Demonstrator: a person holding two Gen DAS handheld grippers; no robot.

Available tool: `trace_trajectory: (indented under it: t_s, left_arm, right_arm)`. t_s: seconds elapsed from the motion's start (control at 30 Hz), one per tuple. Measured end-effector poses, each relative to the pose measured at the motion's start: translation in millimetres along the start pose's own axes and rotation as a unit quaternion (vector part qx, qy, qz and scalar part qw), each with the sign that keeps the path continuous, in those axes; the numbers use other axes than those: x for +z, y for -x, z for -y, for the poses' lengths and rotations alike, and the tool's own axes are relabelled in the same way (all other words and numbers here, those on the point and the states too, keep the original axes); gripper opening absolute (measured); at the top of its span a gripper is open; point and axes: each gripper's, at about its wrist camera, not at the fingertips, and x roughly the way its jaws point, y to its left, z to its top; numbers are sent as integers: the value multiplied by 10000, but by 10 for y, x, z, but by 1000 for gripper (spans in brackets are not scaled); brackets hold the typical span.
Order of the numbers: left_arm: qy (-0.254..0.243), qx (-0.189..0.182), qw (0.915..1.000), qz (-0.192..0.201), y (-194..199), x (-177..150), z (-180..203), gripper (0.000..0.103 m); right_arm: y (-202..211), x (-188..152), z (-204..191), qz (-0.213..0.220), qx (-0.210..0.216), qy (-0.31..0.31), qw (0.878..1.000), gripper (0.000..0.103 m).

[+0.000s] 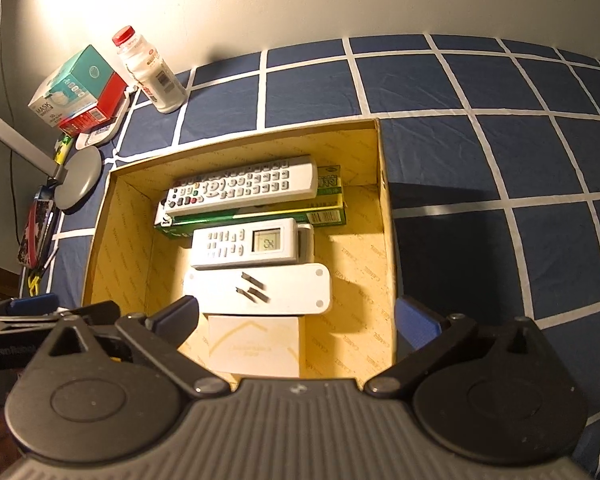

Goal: Organize objects
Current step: 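Open both grippers and withdraw them from the box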

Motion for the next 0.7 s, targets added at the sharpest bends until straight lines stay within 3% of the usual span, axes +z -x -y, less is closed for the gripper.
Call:
trace_trajectory:
  t_s: [0.7]
  left_arm:
    - [-37,129,9999,-26,42,-5,72,103]
  right_arm:
    - [-24,-68,104,-166,-23,21,9999,103]
